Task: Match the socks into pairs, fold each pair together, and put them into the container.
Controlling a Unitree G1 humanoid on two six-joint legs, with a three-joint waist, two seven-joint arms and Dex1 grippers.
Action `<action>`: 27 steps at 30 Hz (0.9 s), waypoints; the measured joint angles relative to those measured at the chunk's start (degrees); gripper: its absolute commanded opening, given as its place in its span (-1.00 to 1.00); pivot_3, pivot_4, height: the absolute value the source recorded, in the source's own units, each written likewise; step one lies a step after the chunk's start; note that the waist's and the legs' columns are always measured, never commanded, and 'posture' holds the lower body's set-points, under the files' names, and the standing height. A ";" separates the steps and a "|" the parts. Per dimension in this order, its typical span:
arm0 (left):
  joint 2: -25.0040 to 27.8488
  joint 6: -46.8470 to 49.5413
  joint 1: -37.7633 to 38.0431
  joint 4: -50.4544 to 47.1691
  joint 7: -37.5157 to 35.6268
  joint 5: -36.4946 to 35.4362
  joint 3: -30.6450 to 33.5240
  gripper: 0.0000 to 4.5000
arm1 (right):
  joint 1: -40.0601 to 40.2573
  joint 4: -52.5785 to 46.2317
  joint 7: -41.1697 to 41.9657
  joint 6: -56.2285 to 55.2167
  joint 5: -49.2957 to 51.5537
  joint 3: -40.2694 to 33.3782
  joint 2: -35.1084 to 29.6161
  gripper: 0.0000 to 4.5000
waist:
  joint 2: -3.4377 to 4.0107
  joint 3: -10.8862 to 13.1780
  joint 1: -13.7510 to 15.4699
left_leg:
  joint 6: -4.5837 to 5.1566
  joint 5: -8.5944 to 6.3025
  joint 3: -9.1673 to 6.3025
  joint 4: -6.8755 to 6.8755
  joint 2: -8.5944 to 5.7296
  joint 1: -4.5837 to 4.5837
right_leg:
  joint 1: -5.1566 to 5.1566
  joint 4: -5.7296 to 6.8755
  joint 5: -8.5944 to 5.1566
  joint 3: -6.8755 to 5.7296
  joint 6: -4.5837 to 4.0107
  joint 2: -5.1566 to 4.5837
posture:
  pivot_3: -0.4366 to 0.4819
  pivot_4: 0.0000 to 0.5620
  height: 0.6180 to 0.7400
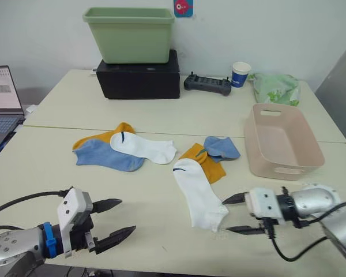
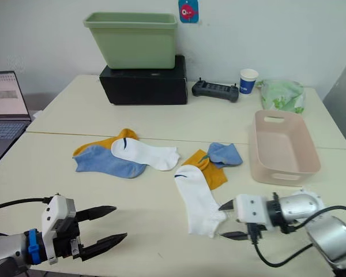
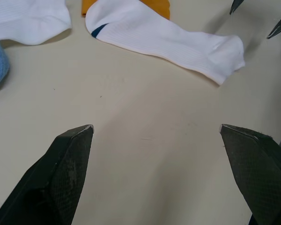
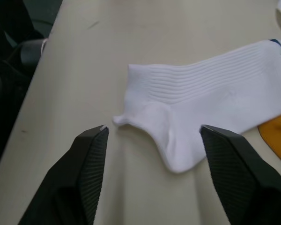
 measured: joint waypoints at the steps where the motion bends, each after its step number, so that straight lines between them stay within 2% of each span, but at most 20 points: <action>1: 0.00 -0.58 -0.40 0.57 -0.41 0.29 -0.63 1.00 | 0.81 -1.58 -0.19 1.66 2.21 -2.16 -0.26 0.99 | -0.01 -0.01 -0.07 | 0.00 0.00 -0.05 -0.02 0.03 0.04 | 0.08 -0.04 0.00 -0.03 0.00 0.01 | -0.05 -0.47 0.68; 3: -0.01 -1.24 -1.43 1.38 -0.73 0.76 -2.16 1.00 | 1.77 -4.74 -1.19 4.01 6.03 -4.35 -0.21 0.99 | -0.02 -0.01 -0.17 | 0.01 0.00 -0.09 -0.03 0.04 0.09 | 0.15 -0.07 0.00 -0.04 0.00 0.03 | -0.05 -0.47 0.68; 5: -0.02 -2.21 -2.84 2.18 -1.27 1.38 -3.43 1.00 | 2.11 -6.66 -3.63 4.27 6.06 -3.33 1.76 0.99 | -0.05 -0.03 -0.16 | 0.01 0.00 -0.13 -0.05 0.04 0.11 | 0.19 -0.12 0.00 -0.07 0.00 0.05 | -0.05 -0.47 0.68; 8: -0.21 -3.32 -5.33 4.31 -1.68 2.41 -6.63 1.00 | 1.54 -6.21 -9.73 1.74 0.06 6.98 10.08 0.99 | -0.05 -0.03 -0.19 | 0.01 0.00 -0.15 -0.05 0.04 0.06 | 0.13 -0.13 0.00 -0.08 0.00 0.06 | -0.05 -0.47 0.68; 11: 0.00 -3.77 -6.60 5.16 -1.86 3.18 -7.82 1.00 | -0.75 -0.94 -13.66 -1.94 -8.70 16.08 14.35 0.99 | -0.02 -0.01 -0.17 | -0.02 0.01 -0.09 -0.03 -0.03 0.02 | 0.10 -0.15 0.00 -0.07 0.00 0.03 | -0.05 -0.47 0.68; 17: 0.16 -4.16 -8.99 5.72 -1.63 3.97 -8.45 1.00 | -1.72 5.05 -17.89 -4.63 -17.69 22.17 16.45 0.99 | 0.00 0.00 0.11 | -0.15 0.08 -0.15 -0.03 -0.02 -0.01 | 0.12 -0.22 0.00 -0.15 0.00 0.00 | -0.05 -0.47 0.68; 20: 0.14 -4.13 -11.40 6.16 -1.29 4.21 -9.95 1.00 | -1.36 5.07 -19.72 -2.73 -19.47 22.79 17.64 0.71 | 0.00 0.00 0.07 | -0.14 0.08 -0.17 -0.03 -0.01 -0.01 | 0.14 -0.21 0.00 -0.16 0.00 0.02 | -0.05 -0.47 0.68; 27: 0.10 -3.89 -17.15 9.26 -0.41 5.96 -13.61 1.00 | -0.91 1.84 -21.50 4.06 -19.64 24.19 18.85 -0.35 | 0.01 -0.01 -0.06 | -0.11 0.06 -0.20 -0.03 -0.01 0.01 | 0.15 -0.18 0.00 -0.18 0.00 0.03 | -0.05 -0.47 0.68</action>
